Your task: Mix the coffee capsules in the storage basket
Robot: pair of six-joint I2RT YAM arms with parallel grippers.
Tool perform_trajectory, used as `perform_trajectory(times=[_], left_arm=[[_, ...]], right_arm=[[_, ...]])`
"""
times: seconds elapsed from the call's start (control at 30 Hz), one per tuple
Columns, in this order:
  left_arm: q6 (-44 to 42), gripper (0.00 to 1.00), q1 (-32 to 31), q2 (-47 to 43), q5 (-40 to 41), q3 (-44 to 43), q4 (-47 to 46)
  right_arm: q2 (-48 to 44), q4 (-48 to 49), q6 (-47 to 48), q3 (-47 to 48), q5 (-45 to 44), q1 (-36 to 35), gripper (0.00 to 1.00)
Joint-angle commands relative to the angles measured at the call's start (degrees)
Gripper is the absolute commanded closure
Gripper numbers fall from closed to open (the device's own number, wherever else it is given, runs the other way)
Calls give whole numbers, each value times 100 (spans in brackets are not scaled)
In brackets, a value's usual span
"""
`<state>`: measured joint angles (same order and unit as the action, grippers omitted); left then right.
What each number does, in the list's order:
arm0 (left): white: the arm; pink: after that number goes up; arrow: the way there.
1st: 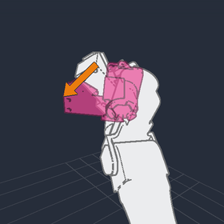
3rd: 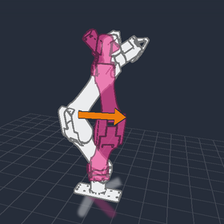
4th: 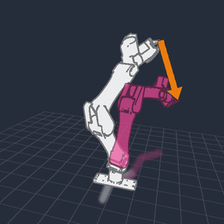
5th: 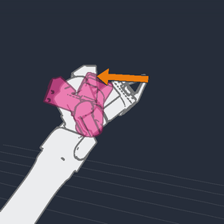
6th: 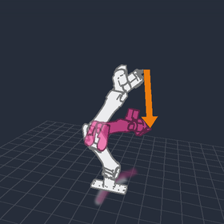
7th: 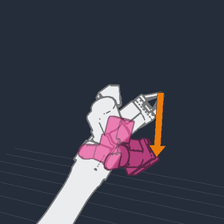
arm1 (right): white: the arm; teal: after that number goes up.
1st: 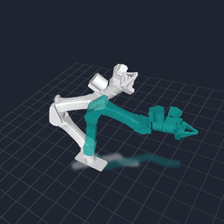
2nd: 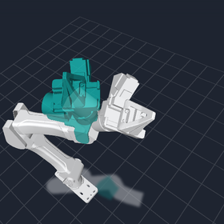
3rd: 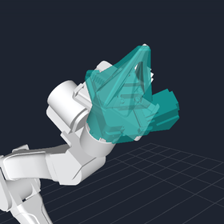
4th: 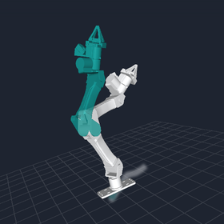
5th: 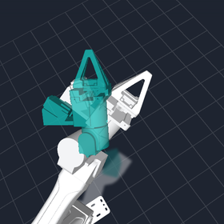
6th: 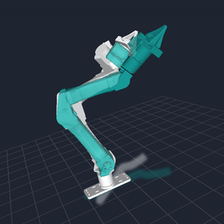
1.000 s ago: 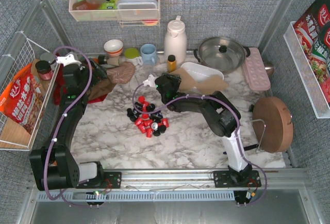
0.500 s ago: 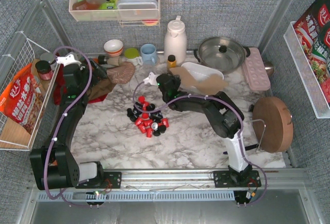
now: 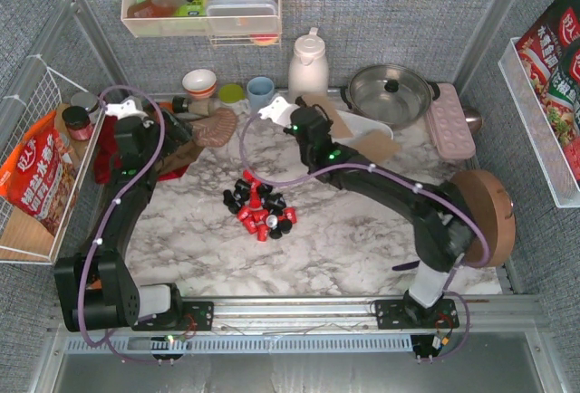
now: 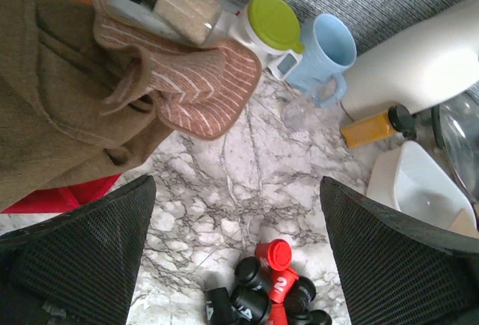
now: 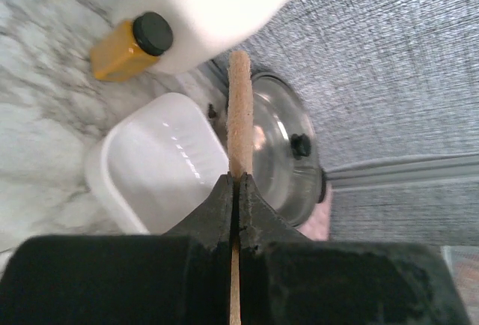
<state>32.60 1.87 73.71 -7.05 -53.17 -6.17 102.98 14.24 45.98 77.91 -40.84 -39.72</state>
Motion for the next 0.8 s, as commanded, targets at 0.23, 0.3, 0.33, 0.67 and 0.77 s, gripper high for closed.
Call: perform_trajectory(times=[0.23,0.3,0.33,0.67,0.77], left_arm=[[-350,1,-370,-175,-1285,729,-1818],[-609,1,-647,-251,-1316,862,-2034],[-726,1,-764,-277,-1362,939,-2154],[-2651,7,-1808,-553,-3370,1866,-3646],[-3374,6,-2142,-739,-3619,2244,-3791]], right_arm=[[-2283,-1461,-3041,-1491,2902,-7,100],[-2601,-1359,-3310,-1819,3192,4,100],[-2766,-1316,-3439,-1990,3328,4,100],[-4345,-328,-3437,-3741,4819,25,100],[-4460,27,-3279,-3963,5244,22,100]])
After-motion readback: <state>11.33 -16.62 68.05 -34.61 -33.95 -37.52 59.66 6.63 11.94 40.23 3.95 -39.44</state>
